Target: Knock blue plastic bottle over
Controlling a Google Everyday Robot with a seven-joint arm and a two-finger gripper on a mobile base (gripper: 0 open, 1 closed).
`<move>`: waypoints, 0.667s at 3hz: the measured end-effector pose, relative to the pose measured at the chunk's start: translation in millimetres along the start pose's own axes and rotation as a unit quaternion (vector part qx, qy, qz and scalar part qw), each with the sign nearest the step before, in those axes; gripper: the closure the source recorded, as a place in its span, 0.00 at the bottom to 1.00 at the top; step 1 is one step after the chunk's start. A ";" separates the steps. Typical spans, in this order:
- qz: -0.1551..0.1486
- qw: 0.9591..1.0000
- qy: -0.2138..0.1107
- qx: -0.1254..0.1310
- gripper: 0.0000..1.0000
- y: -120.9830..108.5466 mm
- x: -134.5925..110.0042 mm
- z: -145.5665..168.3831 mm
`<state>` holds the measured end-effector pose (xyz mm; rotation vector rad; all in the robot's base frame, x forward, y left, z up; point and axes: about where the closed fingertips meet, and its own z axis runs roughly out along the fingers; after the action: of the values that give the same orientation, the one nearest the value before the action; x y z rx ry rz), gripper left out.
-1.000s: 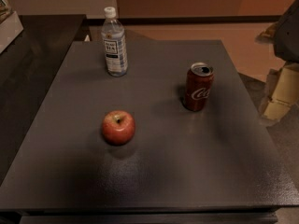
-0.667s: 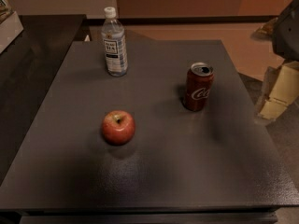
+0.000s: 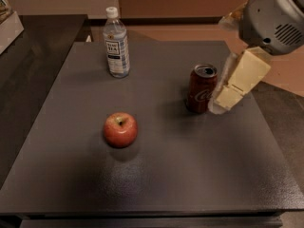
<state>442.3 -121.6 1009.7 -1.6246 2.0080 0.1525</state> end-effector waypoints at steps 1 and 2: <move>0.027 0.999 -0.034 0.015 0.00 -0.6 -36.0 16.0; 0.061 0.996 -0.055 0.042 0.00 -9.0 -63.4 34.5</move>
Offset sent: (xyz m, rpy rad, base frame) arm 0.0597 0.0986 -0.0073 0.2155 -0.0723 -0.2296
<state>470.1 -54.4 1013.0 -1.4130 2.0011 0.1969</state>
